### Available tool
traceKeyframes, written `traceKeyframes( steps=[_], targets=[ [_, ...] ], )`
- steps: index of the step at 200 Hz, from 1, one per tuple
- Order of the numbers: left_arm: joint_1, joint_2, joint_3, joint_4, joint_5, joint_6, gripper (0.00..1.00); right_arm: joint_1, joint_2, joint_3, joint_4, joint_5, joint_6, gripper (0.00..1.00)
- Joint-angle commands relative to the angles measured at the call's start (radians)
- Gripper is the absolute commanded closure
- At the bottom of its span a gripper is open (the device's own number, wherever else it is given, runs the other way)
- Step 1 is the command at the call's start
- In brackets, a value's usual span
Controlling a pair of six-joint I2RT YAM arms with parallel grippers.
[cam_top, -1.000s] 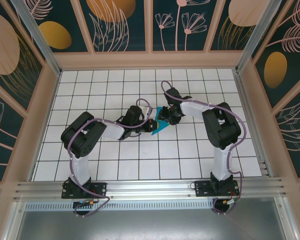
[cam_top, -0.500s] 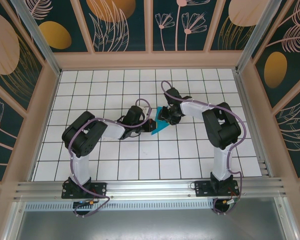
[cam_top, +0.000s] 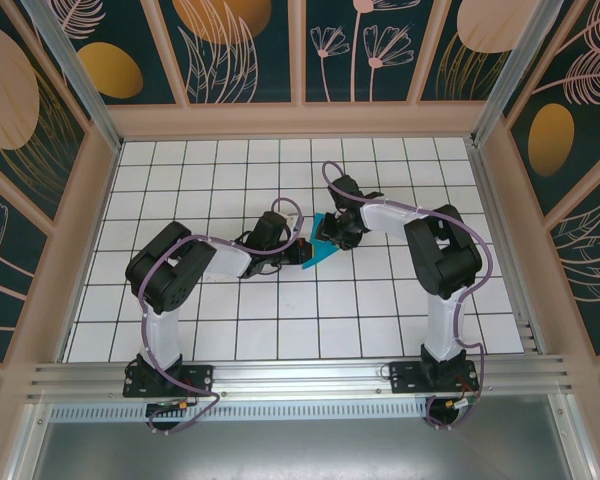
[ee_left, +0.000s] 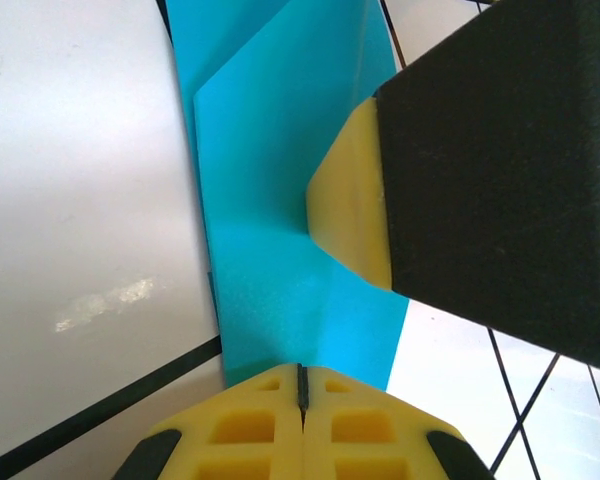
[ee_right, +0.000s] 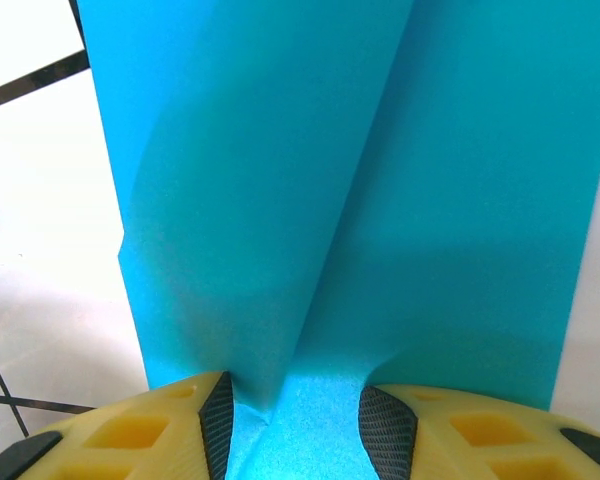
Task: Fold a paper plane with a square sheet of paper (pick it up from the middle)
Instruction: Fourth fold the wing at the center of the table.
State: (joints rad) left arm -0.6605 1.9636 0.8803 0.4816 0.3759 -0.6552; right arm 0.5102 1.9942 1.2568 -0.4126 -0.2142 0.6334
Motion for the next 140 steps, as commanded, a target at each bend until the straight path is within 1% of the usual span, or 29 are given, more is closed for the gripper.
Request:
traceKeyframes(
  steps=[1,43,73,100,114,140],
  targets=[
    [-0.001,0.021,0.011,-0.068,-0.032,0.020,1.00,-0.006,0.148,-0.078,-0.021,0.091,-0.027,0.54],
    [0.000,0.034,0.014,-0.094,-0.042,0.020,1.00,-0.018,0.008,-0.046,0.018,0.010,-0.068,0.53],
    [-0.001,0.041,0.015,-0.116,-0.049,0.027,1.00,-0.059,-0.123,-0.071,0.121,-0.105,-0.086,0.52],
    [0.000,0.048,0.022,-0.121,-0.036,0.035,1.00,-0.098,-0.194,-0.128,0.220,-0.195,-0.087,0.53],
    [0.000,0.052,0.028,-0.130,-0.033,0.047,1.00,-0.103,-0.210,-0.155,0.264,-0.241,-0.092,0.58],
    [0.000,0.054,0.035,-0.147,-0.034,0.064,1.00,-0.095,-0.199,-0.162,0.311,-0.323,-0.102,0.72]
  ],
)
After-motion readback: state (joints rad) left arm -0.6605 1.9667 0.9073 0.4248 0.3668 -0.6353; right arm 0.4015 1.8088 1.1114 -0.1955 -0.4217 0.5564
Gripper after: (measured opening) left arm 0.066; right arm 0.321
